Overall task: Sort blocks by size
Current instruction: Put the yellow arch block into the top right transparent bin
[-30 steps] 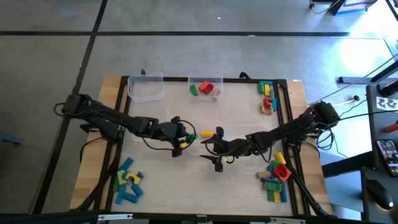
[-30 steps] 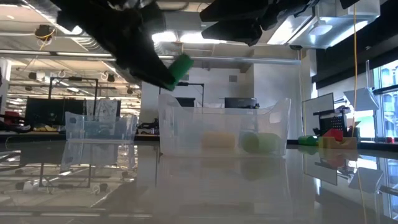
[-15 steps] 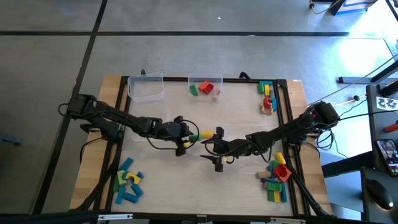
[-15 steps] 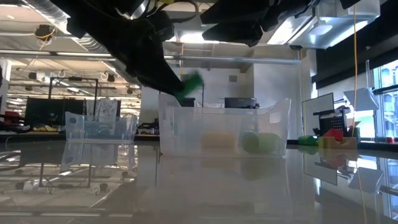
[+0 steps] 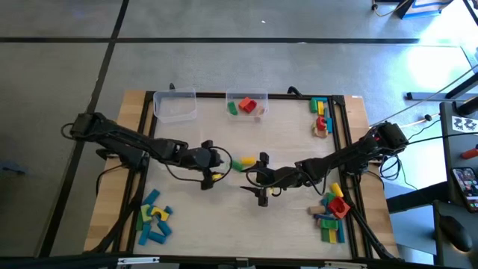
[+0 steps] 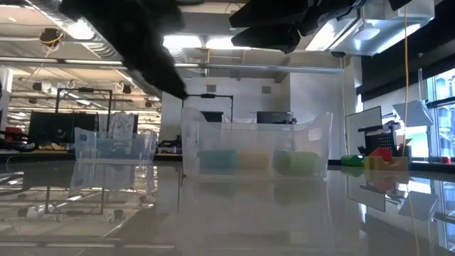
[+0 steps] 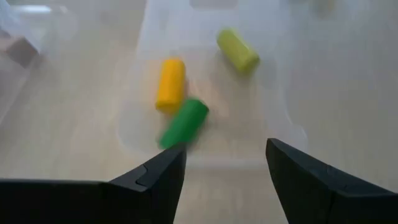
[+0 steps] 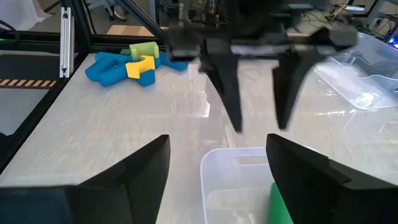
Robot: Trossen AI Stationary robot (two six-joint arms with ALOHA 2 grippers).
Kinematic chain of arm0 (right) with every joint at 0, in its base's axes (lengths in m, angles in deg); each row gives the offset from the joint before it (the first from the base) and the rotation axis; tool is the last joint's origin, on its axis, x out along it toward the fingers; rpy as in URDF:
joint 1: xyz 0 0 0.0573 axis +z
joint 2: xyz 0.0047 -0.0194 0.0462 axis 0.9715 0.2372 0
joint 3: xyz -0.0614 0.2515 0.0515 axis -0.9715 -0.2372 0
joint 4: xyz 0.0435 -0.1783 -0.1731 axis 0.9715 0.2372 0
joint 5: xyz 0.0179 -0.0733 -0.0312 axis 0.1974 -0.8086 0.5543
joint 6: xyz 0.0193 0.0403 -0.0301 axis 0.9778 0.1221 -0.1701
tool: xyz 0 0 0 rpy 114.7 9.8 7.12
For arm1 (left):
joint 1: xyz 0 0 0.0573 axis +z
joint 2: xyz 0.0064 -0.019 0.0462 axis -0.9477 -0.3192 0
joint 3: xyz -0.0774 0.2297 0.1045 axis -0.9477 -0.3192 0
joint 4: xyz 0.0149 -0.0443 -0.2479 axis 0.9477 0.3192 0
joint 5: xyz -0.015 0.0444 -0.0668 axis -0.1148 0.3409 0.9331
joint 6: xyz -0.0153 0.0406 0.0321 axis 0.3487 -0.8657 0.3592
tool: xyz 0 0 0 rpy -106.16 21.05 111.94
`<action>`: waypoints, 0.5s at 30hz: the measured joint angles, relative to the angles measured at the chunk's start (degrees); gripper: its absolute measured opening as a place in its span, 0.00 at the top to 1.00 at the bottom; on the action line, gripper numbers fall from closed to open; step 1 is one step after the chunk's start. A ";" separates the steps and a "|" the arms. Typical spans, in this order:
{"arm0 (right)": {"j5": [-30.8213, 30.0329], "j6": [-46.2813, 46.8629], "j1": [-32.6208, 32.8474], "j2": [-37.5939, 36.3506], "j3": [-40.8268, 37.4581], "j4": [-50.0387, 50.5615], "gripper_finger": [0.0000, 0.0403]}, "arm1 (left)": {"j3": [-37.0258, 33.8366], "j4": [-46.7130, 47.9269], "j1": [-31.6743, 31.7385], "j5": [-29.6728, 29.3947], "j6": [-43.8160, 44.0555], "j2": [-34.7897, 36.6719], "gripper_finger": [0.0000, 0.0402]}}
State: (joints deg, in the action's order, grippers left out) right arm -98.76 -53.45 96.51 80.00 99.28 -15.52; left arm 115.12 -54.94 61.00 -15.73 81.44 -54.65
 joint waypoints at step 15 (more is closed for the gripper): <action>0.00 0.01 0.00 0.00 0.00 0.17 0.34 | 0.13 26.33 -16.07 0.04 19.06 10.87 0.46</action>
State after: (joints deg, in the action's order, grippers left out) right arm -98.76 -53.44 96.51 80.00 99.28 -15.35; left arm 115.25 -28.61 44.93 -15.70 100.50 -43.78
